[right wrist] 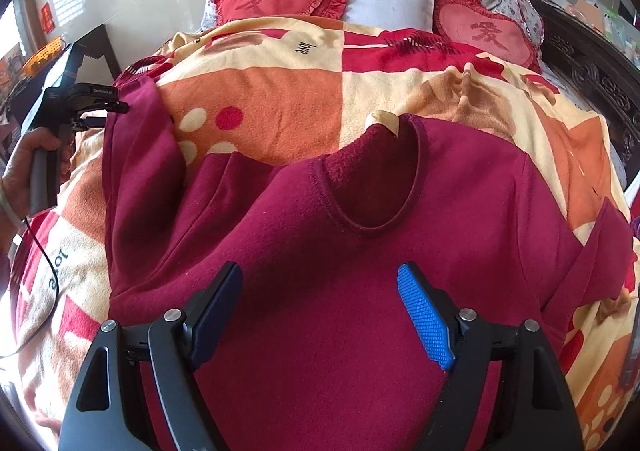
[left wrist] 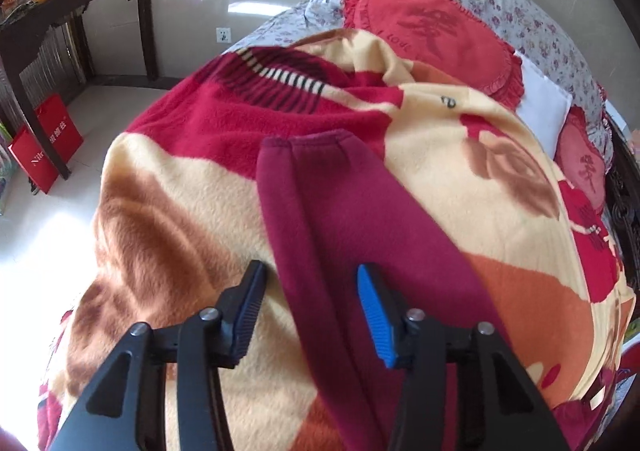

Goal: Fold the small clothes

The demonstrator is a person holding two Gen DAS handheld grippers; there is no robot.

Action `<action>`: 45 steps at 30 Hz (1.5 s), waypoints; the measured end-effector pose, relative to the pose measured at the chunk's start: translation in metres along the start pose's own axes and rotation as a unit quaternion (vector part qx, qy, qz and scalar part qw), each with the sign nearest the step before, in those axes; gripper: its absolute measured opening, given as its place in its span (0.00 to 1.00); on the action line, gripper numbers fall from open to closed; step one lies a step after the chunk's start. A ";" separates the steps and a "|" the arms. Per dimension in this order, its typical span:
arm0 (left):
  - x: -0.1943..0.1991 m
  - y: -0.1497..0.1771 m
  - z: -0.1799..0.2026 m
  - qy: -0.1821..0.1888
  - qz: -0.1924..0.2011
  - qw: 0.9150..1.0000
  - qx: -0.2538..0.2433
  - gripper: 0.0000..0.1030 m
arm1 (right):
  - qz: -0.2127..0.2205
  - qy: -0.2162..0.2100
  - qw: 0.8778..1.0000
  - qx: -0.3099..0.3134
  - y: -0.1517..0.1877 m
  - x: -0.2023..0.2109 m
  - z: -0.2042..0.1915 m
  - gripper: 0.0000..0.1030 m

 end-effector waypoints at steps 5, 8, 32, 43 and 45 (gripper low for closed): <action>0.017 -0.006 -0.003 0.010 0.017 1.000 -0.002 0.07 | 0.001 0.003 1.000 -0.012 -0.002 -0.001 0.008 0.64; 0.051 -0.007 -0.007 0.024 0.039 0.999 -0.001 0.07 | 0.006 0.001 1.000 -0.021 -0.002 0.005 0.014 0.64; 0.305 0.129 0.199 0.166 0.149 0.951 -0.212 0.06 | 0.054 0.032 0.991 -0.117 0.023 0.081 0.126 0.64; 0.170 0.281 0.349 0.207 -0.024 0.928 -0.309 0.18 | 0.050 0.068 0.985 -0.150 0.038 0.095 0.183 0.64; 0.163 0.288 0.346 0.208 -0.049 0.927 -0.308 0.25 | 0.047 0.067 0.985 -0.150 0.038 0.092 0.185 0.64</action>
Point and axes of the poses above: each gripper's, at about its wrist camera, not at the fingertips, and x roughly against the way its jaws point, z to its right, y to its underside, the point moved 2 cm from there along -x, roughly the way its jaws point, and after that the axes turned 6 degrees about -x, right-handed, at the moved point
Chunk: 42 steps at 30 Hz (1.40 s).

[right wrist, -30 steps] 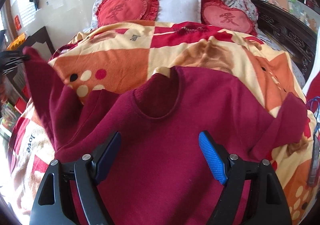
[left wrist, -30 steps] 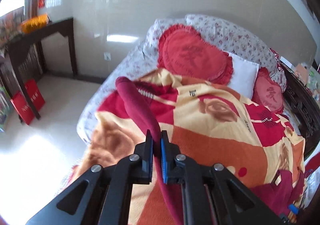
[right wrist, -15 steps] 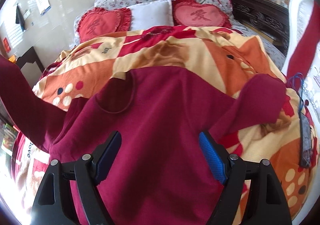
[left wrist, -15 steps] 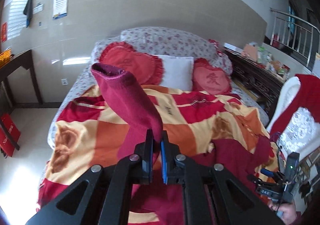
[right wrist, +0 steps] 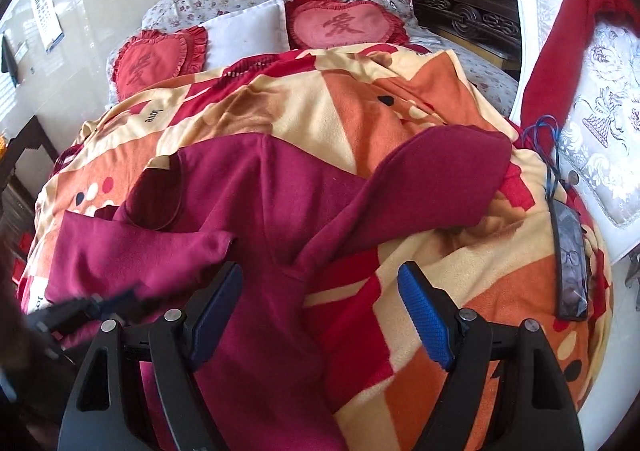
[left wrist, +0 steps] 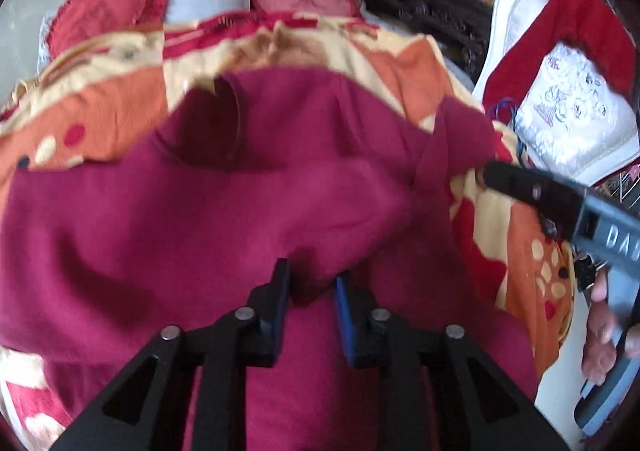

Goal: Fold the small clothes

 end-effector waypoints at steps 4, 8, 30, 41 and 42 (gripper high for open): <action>0.047 0.011 -0.015 -0.014 0.038 0.999 -0.017 0.47 | -0.007 -0.031 0.999 0.019 -0.001 -0.008 -0.011 0.64; 0.097 0.033 -0.054 -0.077 0.083 0.993 -0.017 0.72 | -0.024 -0.079 0.996 0.024 0.000 -0.022 -0.028 0.64; 0.104 0.101 -0.165 -0.173 0.030 0.976 0.125 0.73 | -0.012 -0.038 0.996 0.082 -0.038 -0.028 -0.025 0.11; 0.077 0.102 -0.177 -0.157 0.004 0.979 0.133 0.82 | -0.140 -0.247 0.926 0.248 -0.024 -0.087 -0.282 0.23; 0.076 0.105 -0.182 -0.147 0.005 0.978 0.146 0.82 | -0.155 -0.239 0.924 0.257 -0.020 -0.100 -0.297 0.23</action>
Point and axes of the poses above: each gripper's, at about its wrist camera, not at the fingertips, and x roughly against the way its jaws point, z to its right, y to its underside, the point moved 2 cm from there along -x, roughly the way its jaws point, and after that the axes turned 6 degrees about -x, right-handed, at the moved point
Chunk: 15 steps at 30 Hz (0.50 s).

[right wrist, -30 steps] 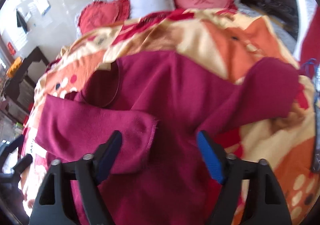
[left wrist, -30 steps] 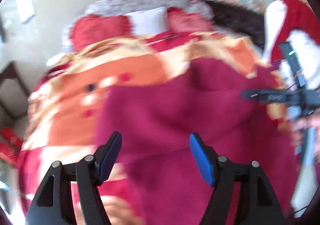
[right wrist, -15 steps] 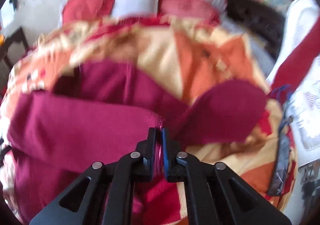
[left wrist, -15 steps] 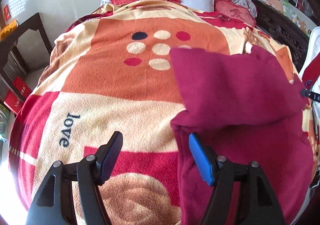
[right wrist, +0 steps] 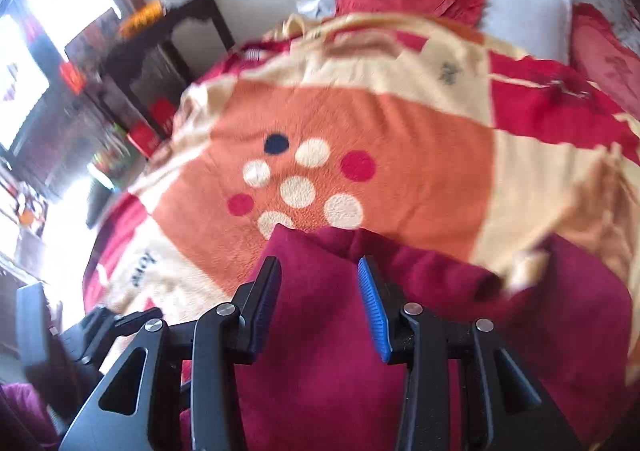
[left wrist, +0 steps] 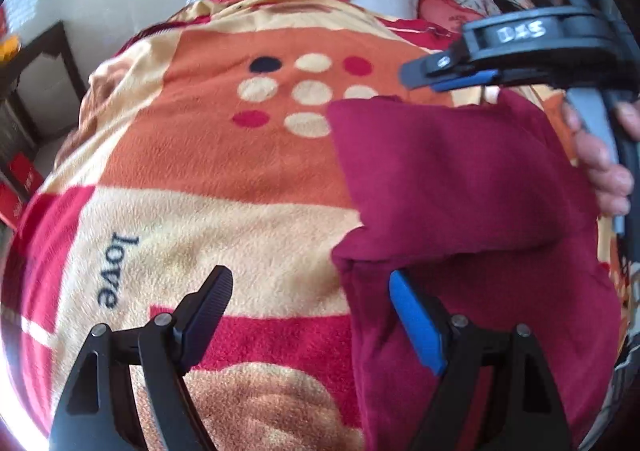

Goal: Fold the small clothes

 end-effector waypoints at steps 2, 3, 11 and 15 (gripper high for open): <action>-0.007 0.005 -0.008 0.020 -0.007 1.000 0.022 0.82 | -0.028 -0.002 1.000 0.010 -0.006 -0.025 -0.010 0.23; -0.010 0.007 -0.010 0.026 -0.013 0.999 0.028 0.82 | -0.044 0.000 0.999 0.027 -0.005 -0.036 -0.016 0.24; -0.013 0.008 -0.019 0.033 -0.010 0.999 0.039 0.76 | -0.063 0.004 0.992 0.105 0.003 -0.070 -0.029 0.00; 0.001 -0.001 -0.040 0.002 0.005 0.999 0.054 0.61 | 0.005 -0.017 0.994 0.111 -0.012 -0.041 -0.049 0.00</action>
Point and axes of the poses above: each gripper's, at about its wrist camera, not at the fingertips, and x roughly against the way its jaws point, z to its right, y to its underside, the point moved 2 cm from there along -x, roughly the way its jaws point, and after that the axes turned 6 degrees about -x, right-handed, at the moved point
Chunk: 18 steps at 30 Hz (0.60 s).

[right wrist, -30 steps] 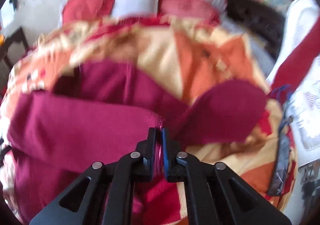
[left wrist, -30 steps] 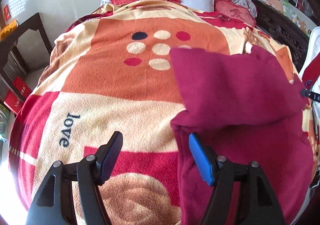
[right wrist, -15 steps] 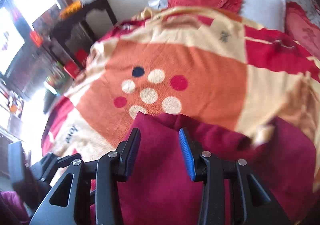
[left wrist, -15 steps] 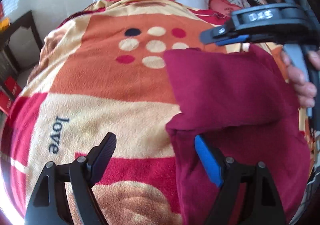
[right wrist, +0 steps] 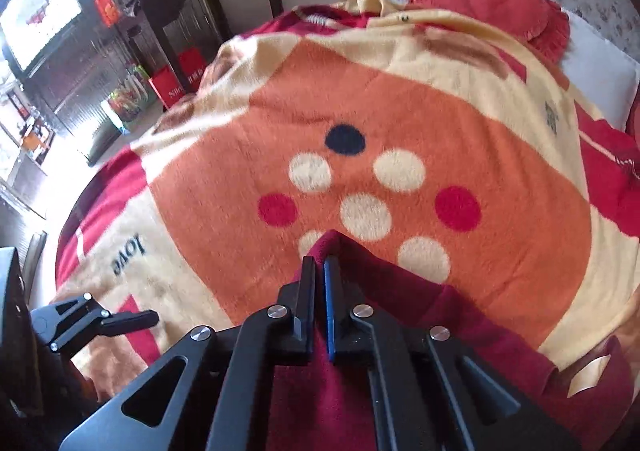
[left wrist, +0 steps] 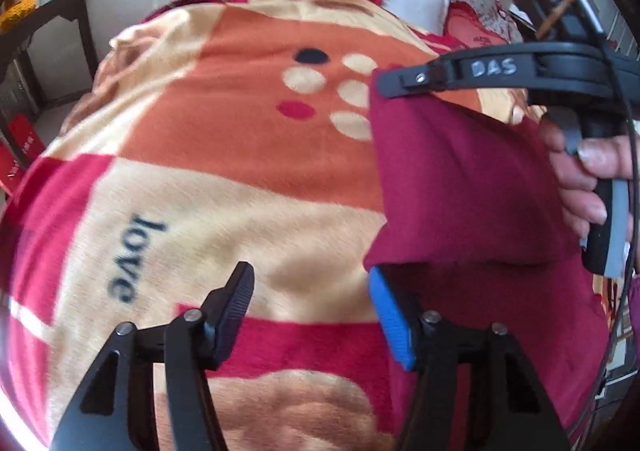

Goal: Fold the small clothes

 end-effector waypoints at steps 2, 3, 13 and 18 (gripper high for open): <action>0.010 -0.004 -0.014 -0.018 0.011 1.000 0.016 0.61 | 0.029 -0.031 0.999 -0.012 -0.014 0.009 -0.008 0.00; 0.013 -0.005 -0.019 -0.022 0.014 0.999 0.021 0.61 | 0.032 -0.045 0.998 -0.020 -0.019 0.007 -0.010 0.00; 0.032 -0.019 -0.004 0.006 0.037 0.999 0.017 0.70 | 0.030 -0.029 0.997 -0.061 0.019 0.018 0.004 0.11; 0.013 -0.034 0.029 0.017 0.037 0.999 -0.007 0.71 | 0.080 0.094 0.987 -0.100 0.048 0.091 0.076 0.25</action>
Point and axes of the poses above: each gripper's, at about its wrist camera, not at the fingertips, and x roughly against the way its jaws point, z to its right, y to its underside, the point moved 2 cm from there along -x, roughly the way its jaws point, and after that the axes turned 6 degrees about -x, right-handed, at the moved point
